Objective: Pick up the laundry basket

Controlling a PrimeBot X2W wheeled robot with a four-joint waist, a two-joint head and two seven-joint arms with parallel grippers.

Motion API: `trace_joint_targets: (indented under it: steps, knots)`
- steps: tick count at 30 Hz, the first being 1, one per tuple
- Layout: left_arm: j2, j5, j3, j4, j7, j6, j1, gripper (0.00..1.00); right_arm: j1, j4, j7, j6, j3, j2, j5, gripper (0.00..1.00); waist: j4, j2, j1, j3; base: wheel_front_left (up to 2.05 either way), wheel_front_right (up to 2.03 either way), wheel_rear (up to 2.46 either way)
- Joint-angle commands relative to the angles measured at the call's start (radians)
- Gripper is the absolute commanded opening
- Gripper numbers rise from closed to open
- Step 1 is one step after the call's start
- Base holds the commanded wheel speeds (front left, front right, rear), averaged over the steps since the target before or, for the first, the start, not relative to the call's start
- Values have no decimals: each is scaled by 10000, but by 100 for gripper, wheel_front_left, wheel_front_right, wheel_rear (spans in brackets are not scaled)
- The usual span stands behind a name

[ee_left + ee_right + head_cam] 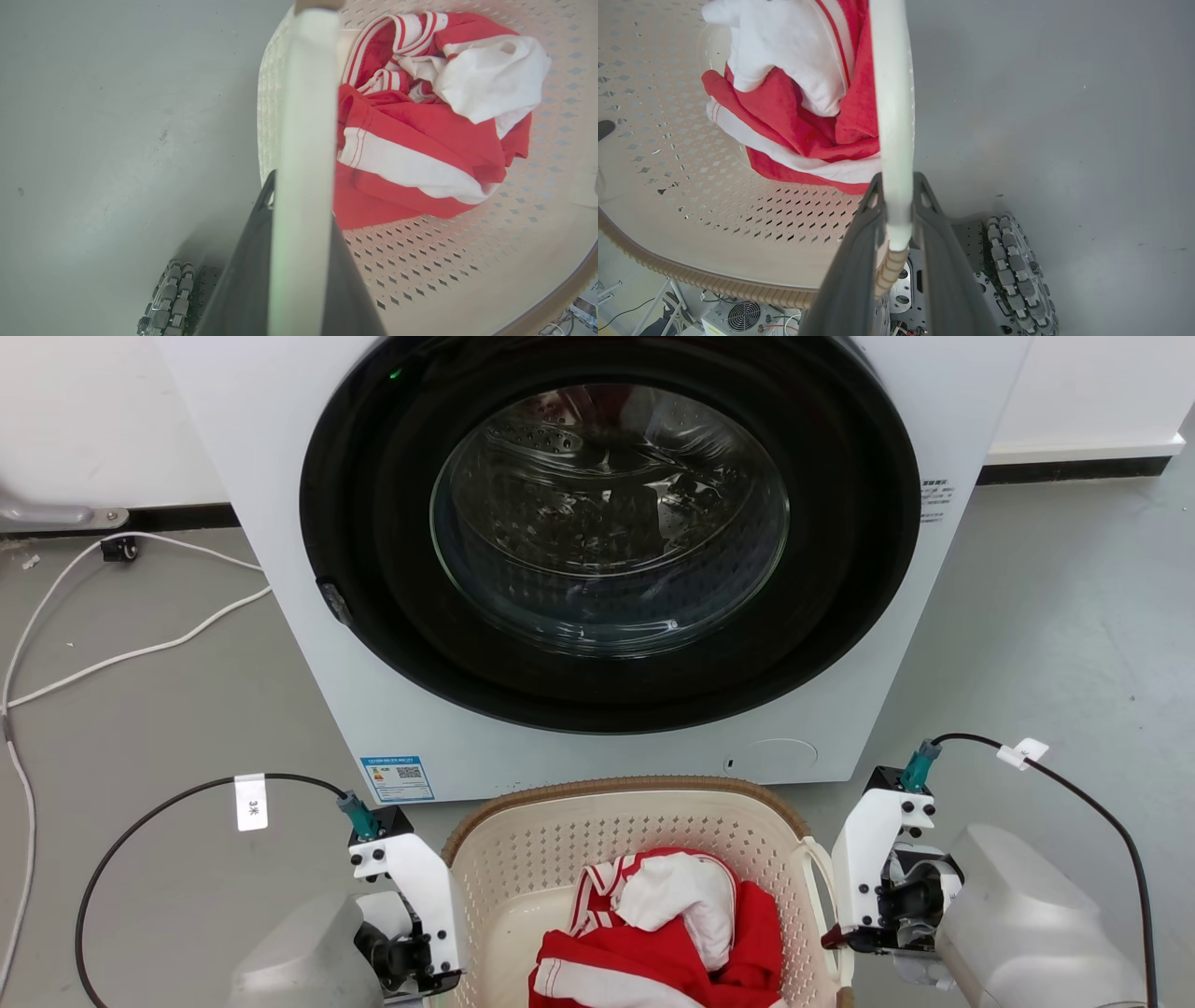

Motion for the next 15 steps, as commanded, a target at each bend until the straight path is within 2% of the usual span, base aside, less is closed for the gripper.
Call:
trace_joint_targets:
  steps: [1, 15]
  knots:
    - [-382, -184, 14, -189, -17, -212, 41, 0, 93, -107, -20, 132, -59, 362, 50, 0, 6, 0, 0, 1, 0, 0, 0]
    - [-362, -299, -94, -220, -96, -212, 37, 0, 62, -107, -63, 132, 113, 363, 286, 0, -12, 0, 0, 8, 0, 0, 0]
